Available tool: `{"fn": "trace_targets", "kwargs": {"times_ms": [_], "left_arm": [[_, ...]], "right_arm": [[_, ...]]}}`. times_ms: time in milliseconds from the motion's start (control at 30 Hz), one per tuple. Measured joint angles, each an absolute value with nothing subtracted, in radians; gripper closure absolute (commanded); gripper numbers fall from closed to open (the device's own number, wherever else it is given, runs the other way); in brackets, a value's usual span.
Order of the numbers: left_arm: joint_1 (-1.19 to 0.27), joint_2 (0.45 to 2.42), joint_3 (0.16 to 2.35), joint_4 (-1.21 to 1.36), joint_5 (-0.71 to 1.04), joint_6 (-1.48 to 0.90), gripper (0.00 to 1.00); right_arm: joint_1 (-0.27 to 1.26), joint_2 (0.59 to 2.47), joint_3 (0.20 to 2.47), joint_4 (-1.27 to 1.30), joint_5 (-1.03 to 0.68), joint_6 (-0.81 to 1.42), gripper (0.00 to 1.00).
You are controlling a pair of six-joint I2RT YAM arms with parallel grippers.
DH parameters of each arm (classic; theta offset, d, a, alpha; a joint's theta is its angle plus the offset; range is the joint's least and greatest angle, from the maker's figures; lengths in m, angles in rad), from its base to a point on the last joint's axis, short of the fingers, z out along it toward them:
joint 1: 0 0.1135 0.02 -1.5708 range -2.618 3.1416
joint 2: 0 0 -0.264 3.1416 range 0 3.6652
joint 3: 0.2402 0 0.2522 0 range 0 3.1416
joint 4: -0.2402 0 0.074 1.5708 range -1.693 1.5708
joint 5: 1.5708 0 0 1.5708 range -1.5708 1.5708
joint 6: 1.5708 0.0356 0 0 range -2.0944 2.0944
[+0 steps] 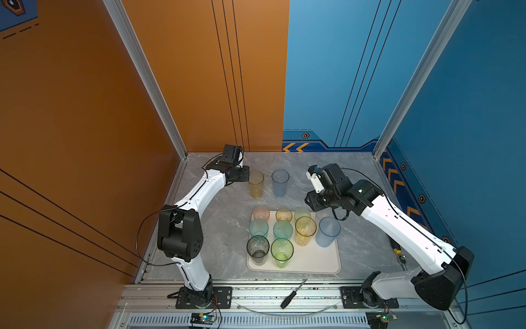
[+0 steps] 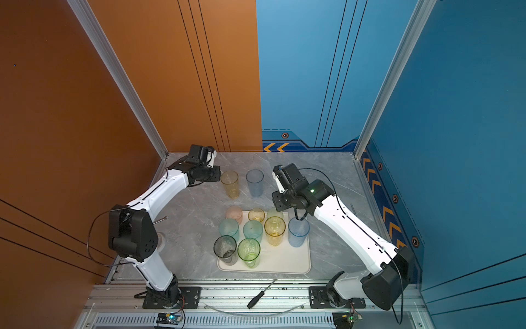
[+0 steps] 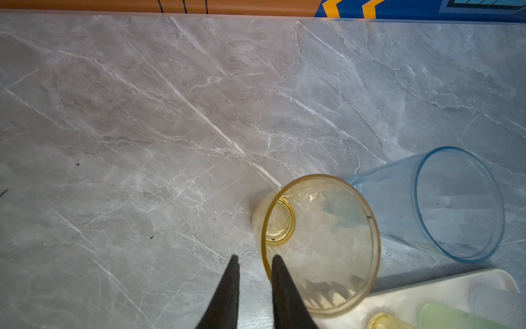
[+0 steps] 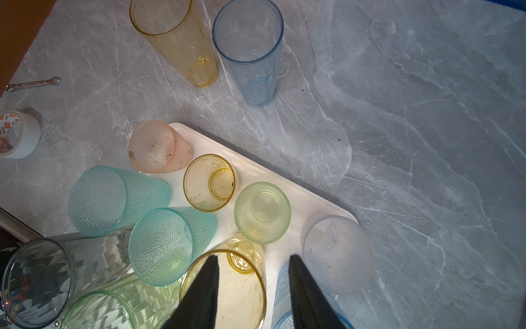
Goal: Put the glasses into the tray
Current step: 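Lower left gripper around the rim of the yellow cup beyond the tray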
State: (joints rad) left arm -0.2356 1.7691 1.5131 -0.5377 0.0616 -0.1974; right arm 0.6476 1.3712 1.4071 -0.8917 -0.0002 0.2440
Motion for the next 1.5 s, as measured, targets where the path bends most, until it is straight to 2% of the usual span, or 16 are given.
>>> {"fn": "trace_targets", "kwargs": {"times_ms": [1033,1500], "left_arm": [[-0.28,1.925,1.651,-0.604,0.063,-0.138,0.79],[-0.289,1.937,1.667,-0.631,0.023,-0.111,0.93]], "right_arm": [[0.616,1.388,1.415,-0.887,-0.023,0.243,0.6],[0.606,1.388,1.415,-0.878,-0.027,0.243,0.6]]}}
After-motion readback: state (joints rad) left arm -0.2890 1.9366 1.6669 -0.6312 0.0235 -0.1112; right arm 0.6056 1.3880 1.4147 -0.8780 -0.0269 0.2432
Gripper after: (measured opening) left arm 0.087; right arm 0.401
